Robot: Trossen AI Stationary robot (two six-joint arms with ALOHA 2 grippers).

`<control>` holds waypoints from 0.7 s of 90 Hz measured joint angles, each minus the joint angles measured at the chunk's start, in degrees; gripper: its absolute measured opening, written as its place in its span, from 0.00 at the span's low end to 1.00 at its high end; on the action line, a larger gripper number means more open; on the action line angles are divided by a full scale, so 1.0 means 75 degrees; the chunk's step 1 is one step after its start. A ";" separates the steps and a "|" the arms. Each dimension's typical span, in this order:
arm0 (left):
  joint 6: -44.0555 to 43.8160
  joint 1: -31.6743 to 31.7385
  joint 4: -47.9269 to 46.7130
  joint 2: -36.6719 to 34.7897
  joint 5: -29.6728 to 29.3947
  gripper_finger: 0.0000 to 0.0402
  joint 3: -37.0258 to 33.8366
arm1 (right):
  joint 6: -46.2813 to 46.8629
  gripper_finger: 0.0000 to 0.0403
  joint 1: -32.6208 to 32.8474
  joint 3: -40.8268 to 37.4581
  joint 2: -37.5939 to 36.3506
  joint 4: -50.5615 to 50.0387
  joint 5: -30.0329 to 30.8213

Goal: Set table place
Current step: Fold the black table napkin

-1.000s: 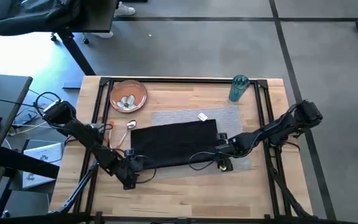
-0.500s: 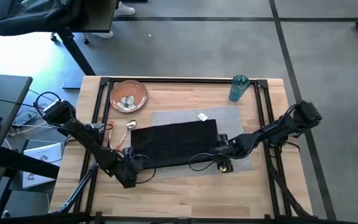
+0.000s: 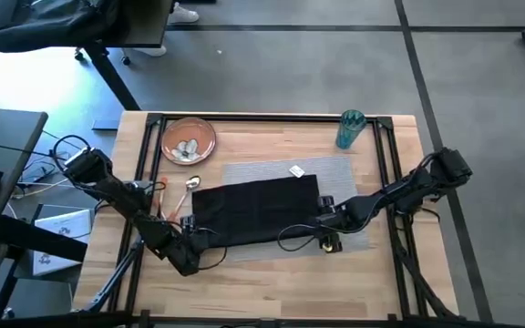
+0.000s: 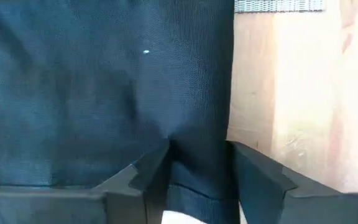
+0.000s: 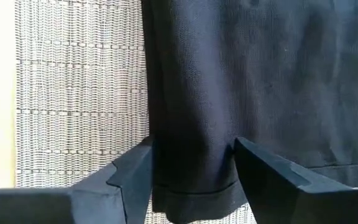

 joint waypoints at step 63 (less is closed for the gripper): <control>-0.0233 -0.0062 -0.1115 -0.0044 0.0310 0.00 0.1006 | 0.0548 0.00 0.0173 0.0747 -0.0106 -0.1691 -0.0222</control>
